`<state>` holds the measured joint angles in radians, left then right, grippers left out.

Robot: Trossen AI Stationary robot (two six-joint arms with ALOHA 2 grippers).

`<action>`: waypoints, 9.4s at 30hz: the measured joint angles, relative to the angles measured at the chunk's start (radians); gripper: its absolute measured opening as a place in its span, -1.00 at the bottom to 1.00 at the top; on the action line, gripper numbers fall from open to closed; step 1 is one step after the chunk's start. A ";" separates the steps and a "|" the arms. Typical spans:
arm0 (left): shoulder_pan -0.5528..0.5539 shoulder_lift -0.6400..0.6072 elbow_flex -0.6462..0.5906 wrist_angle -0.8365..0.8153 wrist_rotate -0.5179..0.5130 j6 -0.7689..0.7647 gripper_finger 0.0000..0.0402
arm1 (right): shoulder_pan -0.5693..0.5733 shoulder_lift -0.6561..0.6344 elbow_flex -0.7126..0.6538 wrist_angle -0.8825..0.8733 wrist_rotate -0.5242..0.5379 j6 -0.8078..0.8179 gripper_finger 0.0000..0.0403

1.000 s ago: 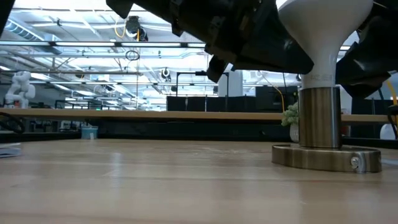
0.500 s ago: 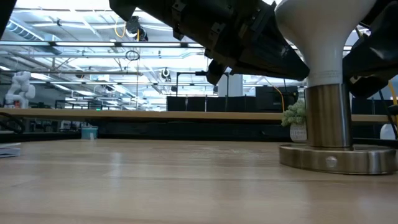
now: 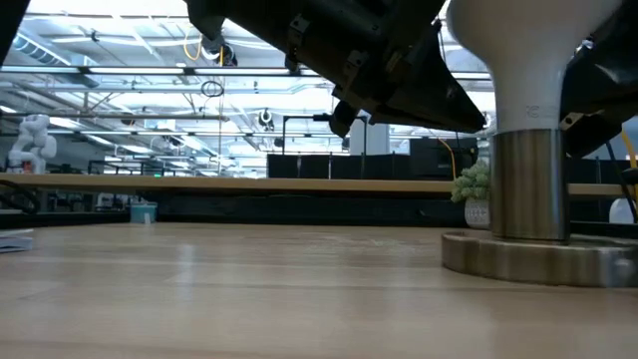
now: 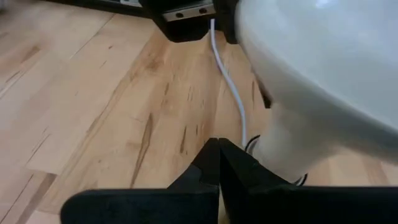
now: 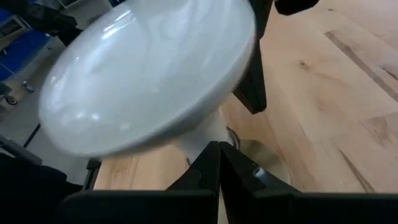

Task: Screw lightbulb
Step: Insert the lightbulb into the bronze lamp socket, then remove the lightbulb from the bronze lamp socket

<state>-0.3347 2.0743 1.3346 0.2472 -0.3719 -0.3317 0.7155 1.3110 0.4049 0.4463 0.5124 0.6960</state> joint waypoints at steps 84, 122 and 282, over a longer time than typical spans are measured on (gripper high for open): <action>-0.057 -0.455 -0.520 0.225 0.130 0.106 -1.00 | 0.252 0.239 0.475 -1.141 0.265 0.735 -1.00; -0.029 -0.040 -0.308 0.486 0.208 0.202 -0.59 | 0.239 0.241 0.475 -0.894 0.351 0.569 -0.45; 0.022 0.197 -0.166 0.414 0.199 0.052 -0.59 | 0.130 0.458 0.477 -0.729 0.630 0.493 -0.31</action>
<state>-0.3131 2.2711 1.1690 0.6617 -0.1724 -0.2796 0.8455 1.7695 0.8822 -0.2831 1.1425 1.1891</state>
